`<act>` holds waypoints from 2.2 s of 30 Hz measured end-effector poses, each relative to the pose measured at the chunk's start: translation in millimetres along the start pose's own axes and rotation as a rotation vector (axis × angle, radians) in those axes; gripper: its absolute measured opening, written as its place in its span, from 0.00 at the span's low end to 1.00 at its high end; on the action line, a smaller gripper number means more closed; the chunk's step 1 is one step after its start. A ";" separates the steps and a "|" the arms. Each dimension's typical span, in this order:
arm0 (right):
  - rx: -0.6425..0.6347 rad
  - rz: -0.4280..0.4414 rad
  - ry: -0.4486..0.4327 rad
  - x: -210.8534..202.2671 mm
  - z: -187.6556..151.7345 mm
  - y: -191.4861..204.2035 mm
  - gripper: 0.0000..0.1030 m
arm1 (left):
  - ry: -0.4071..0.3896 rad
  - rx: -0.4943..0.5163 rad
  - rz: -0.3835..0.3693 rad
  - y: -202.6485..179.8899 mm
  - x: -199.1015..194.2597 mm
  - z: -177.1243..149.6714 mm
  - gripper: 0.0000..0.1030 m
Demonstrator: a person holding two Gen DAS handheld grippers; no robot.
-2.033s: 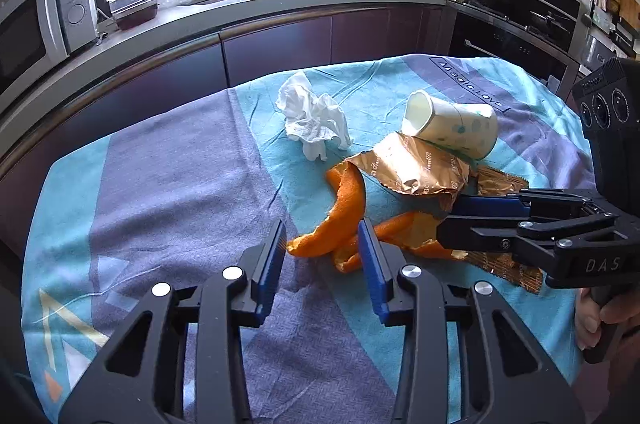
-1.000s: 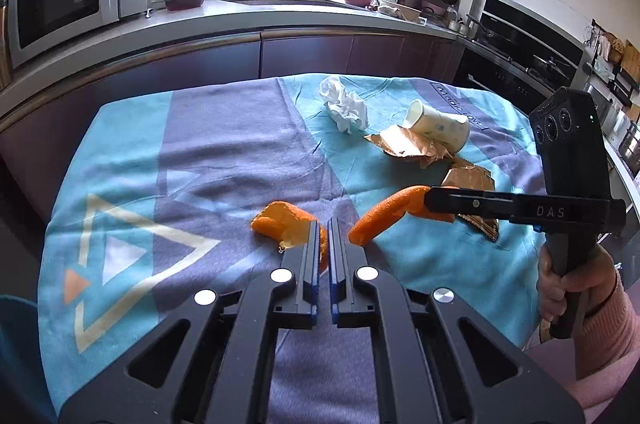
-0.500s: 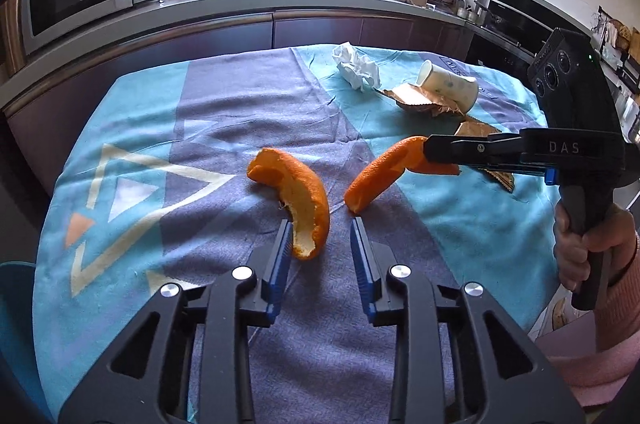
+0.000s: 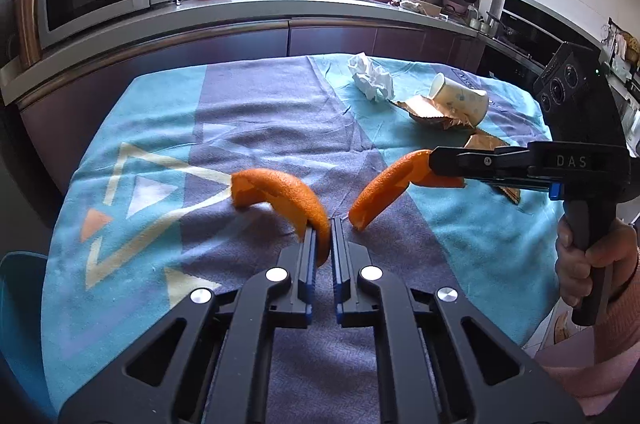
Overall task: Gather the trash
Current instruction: 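Carry both orange peels with both tools over the teal bin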
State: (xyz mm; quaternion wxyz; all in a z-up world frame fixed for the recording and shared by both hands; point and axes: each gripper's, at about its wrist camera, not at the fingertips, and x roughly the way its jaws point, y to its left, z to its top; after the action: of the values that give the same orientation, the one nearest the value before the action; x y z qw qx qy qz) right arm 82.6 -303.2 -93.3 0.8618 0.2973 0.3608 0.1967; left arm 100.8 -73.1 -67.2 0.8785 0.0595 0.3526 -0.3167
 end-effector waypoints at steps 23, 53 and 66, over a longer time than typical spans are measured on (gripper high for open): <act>-0.114 0.123 0.054 30.6 3.9 74.0 0.13 | -0.144 -0.133 0.083 55.1 -98.8 -17.4 0.05; -0.217 0.243 0.186 117.5 -7.7 157.6 0.13 | -0.186 -0.268 0.251 127.9 -162.4 -59.9 0.05; -0.263 0.269 0.221 144.9 -8.8 187.6 0.13 | -0.189 -0.313 0.315 158.7 -173.4 -71.4 0.05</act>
State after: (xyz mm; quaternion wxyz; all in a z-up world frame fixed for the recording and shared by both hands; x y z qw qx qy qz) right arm 148.8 -79.8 -48.6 0.8145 0.2045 0.3813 0.3865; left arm 58.8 165.3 -25.2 0.9446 -0.0532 0.3003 -0.1213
